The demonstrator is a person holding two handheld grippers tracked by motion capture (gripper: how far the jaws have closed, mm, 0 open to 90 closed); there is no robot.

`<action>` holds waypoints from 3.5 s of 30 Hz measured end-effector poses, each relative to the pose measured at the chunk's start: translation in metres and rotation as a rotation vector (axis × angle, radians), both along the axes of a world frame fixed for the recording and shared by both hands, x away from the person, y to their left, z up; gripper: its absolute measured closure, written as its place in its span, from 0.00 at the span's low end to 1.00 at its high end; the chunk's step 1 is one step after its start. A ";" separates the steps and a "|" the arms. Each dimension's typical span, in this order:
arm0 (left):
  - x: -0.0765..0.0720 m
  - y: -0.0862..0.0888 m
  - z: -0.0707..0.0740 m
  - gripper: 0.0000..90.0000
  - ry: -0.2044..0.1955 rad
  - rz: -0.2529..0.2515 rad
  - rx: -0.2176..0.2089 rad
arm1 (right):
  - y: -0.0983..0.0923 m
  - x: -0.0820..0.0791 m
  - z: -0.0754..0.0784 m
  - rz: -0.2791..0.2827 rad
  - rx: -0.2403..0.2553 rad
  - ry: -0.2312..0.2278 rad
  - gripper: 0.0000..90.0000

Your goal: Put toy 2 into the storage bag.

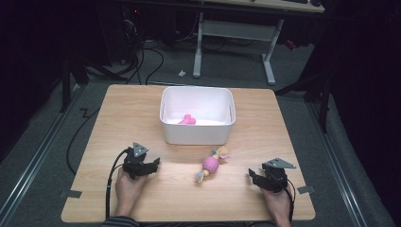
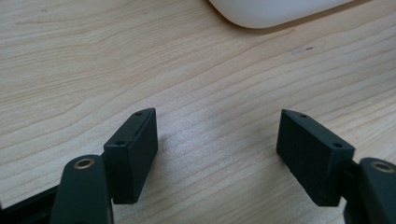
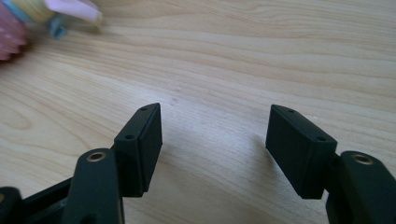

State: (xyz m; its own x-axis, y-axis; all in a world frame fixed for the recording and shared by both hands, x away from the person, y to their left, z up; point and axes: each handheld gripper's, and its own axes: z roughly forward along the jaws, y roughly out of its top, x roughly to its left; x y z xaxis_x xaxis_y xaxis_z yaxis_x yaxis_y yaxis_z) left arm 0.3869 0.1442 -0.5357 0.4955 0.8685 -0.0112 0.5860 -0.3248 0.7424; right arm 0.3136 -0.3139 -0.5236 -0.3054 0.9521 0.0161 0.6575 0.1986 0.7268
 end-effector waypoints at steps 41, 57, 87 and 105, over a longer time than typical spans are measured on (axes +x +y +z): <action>0.000 0.000 0.000 0.31 0.002 0.002 -0.002 | 0.094 0.003 0.043 0.354 0.020 -0.057 0.28; 0.000 0.000 0.000 0.31 0.002 0.001 -0.001 | 0.124 0.023 0.035 0.392 0.027 -0.028 0.18; 0.000 0.000 0.000 0.31 0.003 -0.001 0.000 | 0.141 0.044 0.006 0.344 -0.013 0.077 0.12; 0.000 0.000 0.000 0.31 0.002 0.000 -0.001 | 0.144 0.040 0.005 0.384 0.008 0.076 0.31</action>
